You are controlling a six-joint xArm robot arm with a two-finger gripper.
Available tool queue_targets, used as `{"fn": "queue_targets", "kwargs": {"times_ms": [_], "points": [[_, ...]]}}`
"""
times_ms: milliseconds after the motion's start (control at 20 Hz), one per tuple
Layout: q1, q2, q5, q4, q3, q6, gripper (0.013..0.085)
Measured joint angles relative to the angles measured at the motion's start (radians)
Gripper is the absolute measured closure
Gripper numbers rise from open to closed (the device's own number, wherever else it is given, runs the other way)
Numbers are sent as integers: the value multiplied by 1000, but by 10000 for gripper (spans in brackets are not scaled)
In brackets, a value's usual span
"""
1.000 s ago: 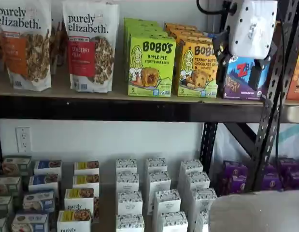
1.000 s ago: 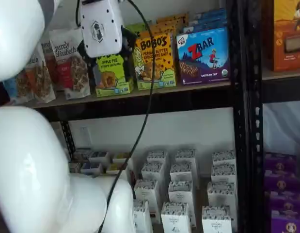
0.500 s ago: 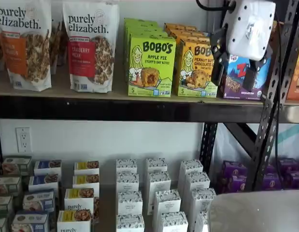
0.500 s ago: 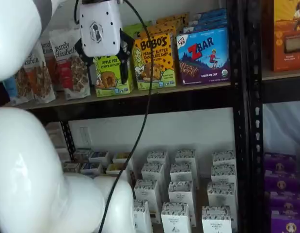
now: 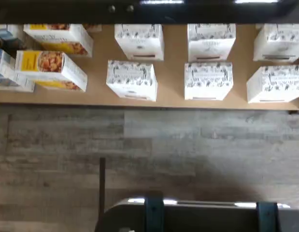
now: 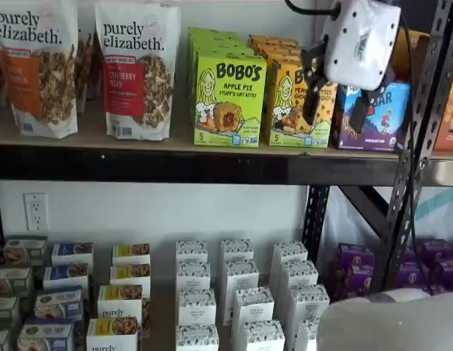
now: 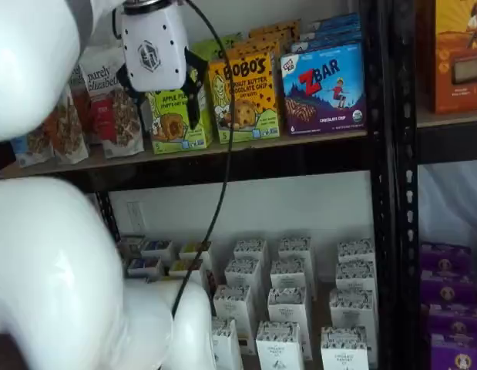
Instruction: Pick the green box on the top shelf, the fourth from the left
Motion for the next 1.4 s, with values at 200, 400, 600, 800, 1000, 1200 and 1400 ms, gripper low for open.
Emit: {"fn": "queue_targets", "kwargs": {"times_ms": [200,400,600,800,1000,1200,1400], "points": [[72,21,-54,-28,4,61,130],[129,42,-117,-63,10,109,130],[174,64,-196,-95,19,146,130],[207,97,-260,-122,17,178,130],[217,137,-317,-124,8,187,130],[223,178,-369,-134,-11,193,130],[218,229,-393,-132,-51,188,130]]}}
